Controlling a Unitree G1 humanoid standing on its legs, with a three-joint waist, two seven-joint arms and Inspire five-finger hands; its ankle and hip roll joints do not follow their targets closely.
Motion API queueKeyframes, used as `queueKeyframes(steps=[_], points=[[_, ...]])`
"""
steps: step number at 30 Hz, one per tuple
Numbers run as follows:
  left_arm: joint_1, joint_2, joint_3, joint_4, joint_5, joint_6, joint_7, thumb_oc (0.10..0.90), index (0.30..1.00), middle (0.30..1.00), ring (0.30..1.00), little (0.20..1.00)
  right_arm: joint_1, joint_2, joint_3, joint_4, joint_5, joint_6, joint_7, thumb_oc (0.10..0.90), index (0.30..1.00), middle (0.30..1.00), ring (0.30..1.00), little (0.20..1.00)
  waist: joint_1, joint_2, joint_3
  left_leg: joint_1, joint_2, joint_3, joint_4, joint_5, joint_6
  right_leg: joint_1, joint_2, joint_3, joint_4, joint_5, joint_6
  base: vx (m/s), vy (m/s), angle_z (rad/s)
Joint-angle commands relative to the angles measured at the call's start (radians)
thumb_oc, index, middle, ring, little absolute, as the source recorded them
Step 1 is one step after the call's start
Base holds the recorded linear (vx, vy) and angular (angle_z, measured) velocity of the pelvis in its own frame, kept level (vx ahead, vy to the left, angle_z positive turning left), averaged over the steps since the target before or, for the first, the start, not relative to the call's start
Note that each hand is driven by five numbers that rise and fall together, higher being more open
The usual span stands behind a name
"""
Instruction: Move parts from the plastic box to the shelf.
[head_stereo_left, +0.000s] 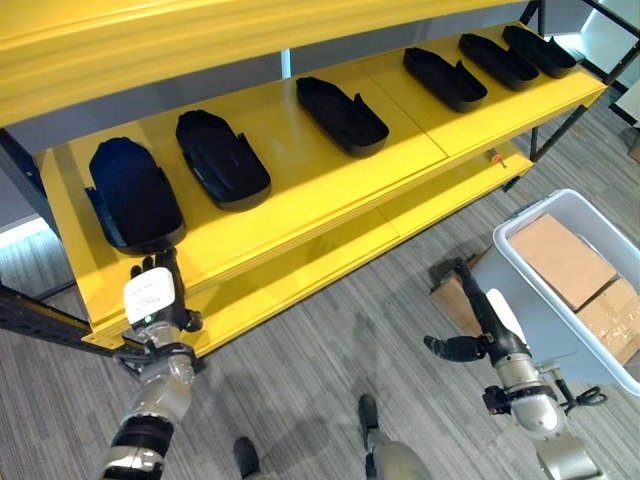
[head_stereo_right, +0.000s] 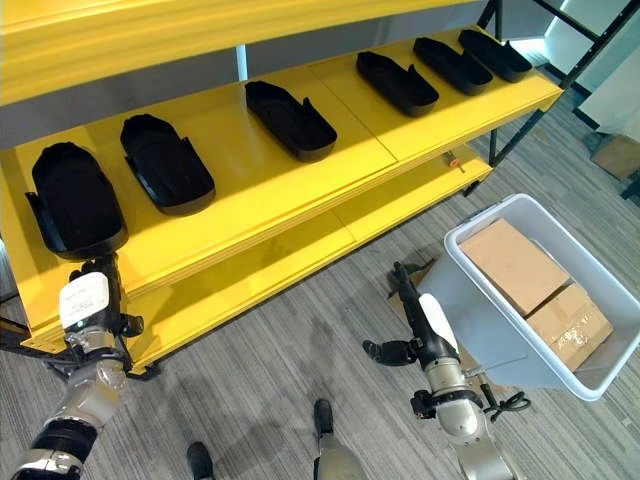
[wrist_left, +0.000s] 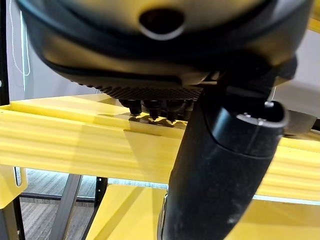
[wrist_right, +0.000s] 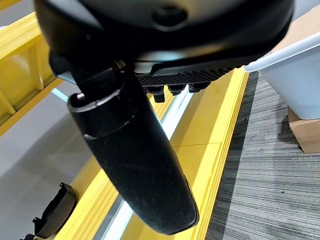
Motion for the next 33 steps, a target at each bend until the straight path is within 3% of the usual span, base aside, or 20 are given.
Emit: queueKeyframes(steps=[1,15,22,24,26,29,33], points=[[-0.161,0.110,0.024,0.035,0.001,-0.025,0.068,0.900,1.000,1.000,1.000,1.000,-0.086,-0.039,-0.073,-0.097,0.037,-0.097,-0.038,0.900,1.000,1.000,1.000,1.000,-0.008,-0.014,-0.008,0.071,0.003,-0.048,-0.005,-0.052,0.017,0.067,0.006,-0.039,0.001,-0.069,0.025,0.00,0.000,0.00],[-0.171,0.112,0.008,0.040,0.005,-0.029,0.068,0.900,1.000,1.000,1.000,1.000,-0.087,-0.046,-0.071,-0.098,0.034,-0.099,-0.035,0.900,1.000,1.000,1.000,1.000,-0.010,-0.019,0.001,0.063,0.000,-0.052,-0.005,-0.049,0.019,0.060,0.005,-0.041,0.001,-0.066,0.025,0.00,0.000,0.00],[-0.061,0.055,0.006,-0.076,0.032,-0.069,0.052,0.900,1.000,1.000,1.000,1.000,-0.093,-0.037,-0.079,-0.087,0.020,-0.093,-0.040,0.900,1.000,1.000,1.000,1.000,0.007,-0.011,0.013,0.071,-0.002,-0.063,-0.005,-0.054,0.021,0.076,0.003,-0.050,0.001,-0.072,0.021,0.00,0.000,0.00],[0.001,0.024,-0.013,-0.150,0.028,-0.111,0.027,0.900,1.000,1.000,1.000,1.000,-0.100,-0.030,-0.087,-0.086,0.022,-0.093,-0.046,0.900,1.000,1.000,1.000,1.000,0.015,-0.006,0.012,0.076,-0.004,-0.069,-0.005,-0.056,0.024,0.086,0.001,-0.054,0.001,-0.075,0.019,0.01,-0.018,0.02],[0.147,-0.011,-0.031,-0.305,-0.073,-0.228,-0.049,0.900,1.000,1.000,1.000,1.000,-0.117,-0.012,-0.093,-0.076,0.020,-0.088,-0.056,0.900,1.000,1.000,1.000,1.000,0.037,0.007,0.007,0.082,-0.008,-0.085,-0.005,-0.057,0.029,0.107,-0.001,-0.067,0.001,-0.081,0.016,0.02,-0.063,0.05],[0.190,-0.007,-0.046,-0.360,-0.098,-0.265,-0.068,0.900,1.000,1.000,1.000,1.000,-0.118,-0.008,-0.088,-0.076,0.026,-0.093,-0.057,0.900,1.000,1.000,1.000,1.000,0.041,0.013,0.002,0.083,-0.007,-0.091,-0.005,-0.055,0.028,0.117,-0.002,-0.074,0.001,-0.084,0.015,0.00,-0.039,0.17],[0.261,-0.021,-0.066,-0.449,-0.243,-0.349,-0.109,0.900,1.000,1.000,1.000,1.000,-0.123,-0.005,-0.078,-0.087,0.035,-0.113,-0.064,0.900,1.000,1.000,1.000,1.000,0.055,0.027,-0.013,0.087,-0.006,-0.108,-0.005,-0.050,0.027,0.138,-0.003,-0.089,0.001,-0.090,0.013,0.00,-0.056,0.14]])
